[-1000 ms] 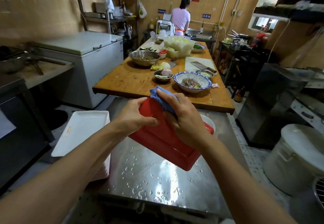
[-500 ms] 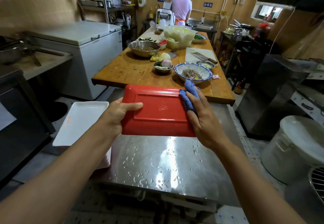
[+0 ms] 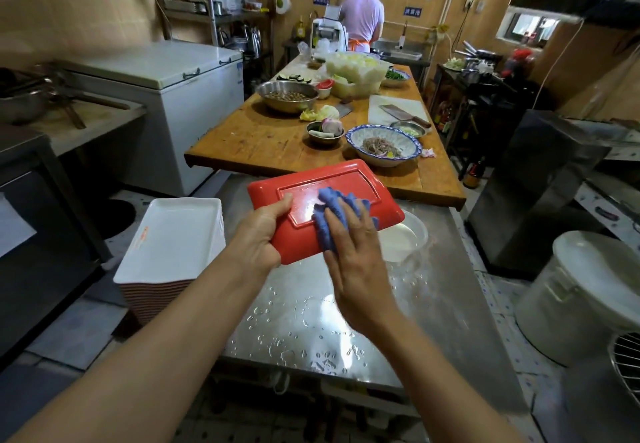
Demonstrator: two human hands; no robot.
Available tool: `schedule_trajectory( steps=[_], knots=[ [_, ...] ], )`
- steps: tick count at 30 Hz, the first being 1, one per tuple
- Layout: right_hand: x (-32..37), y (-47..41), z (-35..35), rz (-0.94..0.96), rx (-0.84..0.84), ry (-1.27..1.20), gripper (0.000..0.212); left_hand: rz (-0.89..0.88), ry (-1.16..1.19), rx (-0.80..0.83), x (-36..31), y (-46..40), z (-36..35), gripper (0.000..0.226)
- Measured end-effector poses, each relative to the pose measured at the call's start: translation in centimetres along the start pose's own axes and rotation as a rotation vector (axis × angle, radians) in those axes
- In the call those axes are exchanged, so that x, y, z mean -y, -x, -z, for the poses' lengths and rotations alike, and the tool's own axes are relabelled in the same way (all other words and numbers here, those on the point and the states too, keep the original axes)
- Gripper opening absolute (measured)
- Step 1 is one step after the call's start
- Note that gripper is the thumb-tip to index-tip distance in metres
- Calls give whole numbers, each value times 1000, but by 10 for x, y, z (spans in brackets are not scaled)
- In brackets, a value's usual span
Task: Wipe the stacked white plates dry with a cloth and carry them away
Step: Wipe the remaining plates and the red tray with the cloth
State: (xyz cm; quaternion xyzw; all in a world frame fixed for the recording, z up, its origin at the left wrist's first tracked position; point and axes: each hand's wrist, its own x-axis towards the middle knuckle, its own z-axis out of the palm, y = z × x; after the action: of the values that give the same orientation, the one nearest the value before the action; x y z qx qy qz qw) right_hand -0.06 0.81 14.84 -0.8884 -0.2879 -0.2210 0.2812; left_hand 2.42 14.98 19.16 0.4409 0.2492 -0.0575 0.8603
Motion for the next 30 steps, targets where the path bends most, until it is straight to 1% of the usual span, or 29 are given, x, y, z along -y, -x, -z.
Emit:
schedule_trajectory(
  steps=[3, 6, 9, 12, 14, 16, 18, 20, 22, 24, 27, 30],
  knots=[
    [26, 0, -19, 5, -13, -71, 50, -4, 73, 40, 6, -3, 3, 26],
    [34, -11, -24, -24, 41, -57, 48, -65, 102, 33, 10, -4, 13, 23],
    [26, -32, -18, -28, 133, 36, 46, -117, 90, 30, 12, 1, 20, 23],
    [12, -51, -13, -69, 208, 84, 47, -151, 76, 35, 11, 6, 24, 34],
    [-1, -54, -10, -115, 219, 129, 49, -157, 61, 19, 11, 9, 28, 37],
    [-17, -51, -6, -177, 205, 155, 50, -169, 36, 10, 11, 10, 35, 33],
    [-30, -42, -1, -279, 188, 85, 50, -187, 9, 14, 12, 8, 44, 26],
    [-38, -32, 2, -390, 181, -52, 50, -185, -11, 24, 14, 5, 50, 21],
    [-43, -22, 2, -437, 183, -124, 48, -165, -40, 27, 14, 3, 53, 15],
    [-48, -12, 3, -499, 141, -193, 41, -136, -65, 28, 13, -1, 55, 12],
    [-58, 2, 3, -656, 75, -364, 33, -108, -96, 8, 11, -9, 60, 13],
    [-72, 18, 1, -718, 56, -456, 22, -74, -116, -5, 14, -16, 62, 12]
  ],
)
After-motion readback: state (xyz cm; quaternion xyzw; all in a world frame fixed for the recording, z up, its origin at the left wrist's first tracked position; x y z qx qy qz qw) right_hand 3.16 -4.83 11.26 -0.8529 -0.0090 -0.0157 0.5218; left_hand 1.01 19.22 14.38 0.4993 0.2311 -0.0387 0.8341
